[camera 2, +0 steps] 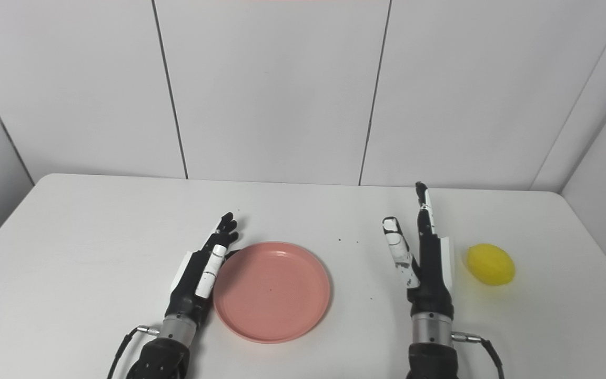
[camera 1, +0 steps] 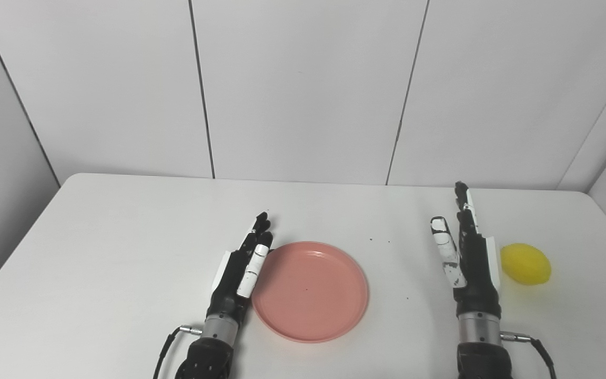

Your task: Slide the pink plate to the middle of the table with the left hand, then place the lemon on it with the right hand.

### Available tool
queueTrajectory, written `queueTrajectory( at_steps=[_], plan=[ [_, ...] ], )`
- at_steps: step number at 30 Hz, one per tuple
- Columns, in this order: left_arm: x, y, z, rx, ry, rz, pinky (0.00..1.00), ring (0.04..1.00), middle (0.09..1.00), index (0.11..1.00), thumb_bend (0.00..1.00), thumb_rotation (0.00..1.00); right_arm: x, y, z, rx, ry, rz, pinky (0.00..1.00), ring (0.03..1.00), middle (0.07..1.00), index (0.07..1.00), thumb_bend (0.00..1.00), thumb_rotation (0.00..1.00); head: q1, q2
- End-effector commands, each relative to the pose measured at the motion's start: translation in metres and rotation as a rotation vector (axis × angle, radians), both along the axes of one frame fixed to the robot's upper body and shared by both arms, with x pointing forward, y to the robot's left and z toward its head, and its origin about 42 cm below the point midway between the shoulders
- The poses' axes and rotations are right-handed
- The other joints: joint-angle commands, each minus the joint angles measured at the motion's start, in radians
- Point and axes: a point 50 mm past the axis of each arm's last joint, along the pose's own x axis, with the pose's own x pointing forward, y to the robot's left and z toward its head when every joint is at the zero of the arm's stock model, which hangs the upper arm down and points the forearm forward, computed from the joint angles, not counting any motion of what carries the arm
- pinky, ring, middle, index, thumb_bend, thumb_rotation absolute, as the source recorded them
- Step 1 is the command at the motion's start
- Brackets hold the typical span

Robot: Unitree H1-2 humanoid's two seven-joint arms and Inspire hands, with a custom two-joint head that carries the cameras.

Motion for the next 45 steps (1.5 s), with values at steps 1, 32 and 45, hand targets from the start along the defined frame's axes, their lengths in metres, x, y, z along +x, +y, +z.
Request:
queueTrajectory(
  at_steps=[1, 32, 45],
  plan=[
    [0.002, 0.003, -0.005, -0.002, 0.01, 0.033, 0.95, 0.937, 0.959, 0.951, 0.68, 1.0, 0.002, -0.01, 0.022, -0.043, -0.086, -0.042, 0.94, 0.955, 0.953, 0.952, 0.65, 0.99, 0.001, -0.001],
    [0.006, 0.016, -0.012, -0.138, -0.053, 0.003, 0.97, 0.97, 0.964, 0.958, 0.69, 1.0, -0.006, -0.086, 0.041, -0.196, 0.038, -0.346, 0.86, 0.924, 0.932, 0.922, 0.7, 0.71, -0.17, -0.034],
    [0.009, 0.027, -0.012, -0.185, -0.018, -0.071, 1.0, 1.0, 1.0, 1.0, 0.65, 1.0, -0.001, -0.108, 0.034, -0.269, 0.203, -0.404, 0.82, 0.898, 0.921, 0.912, 0.79, 0.41, -0.226, -0.028]
  ],
)
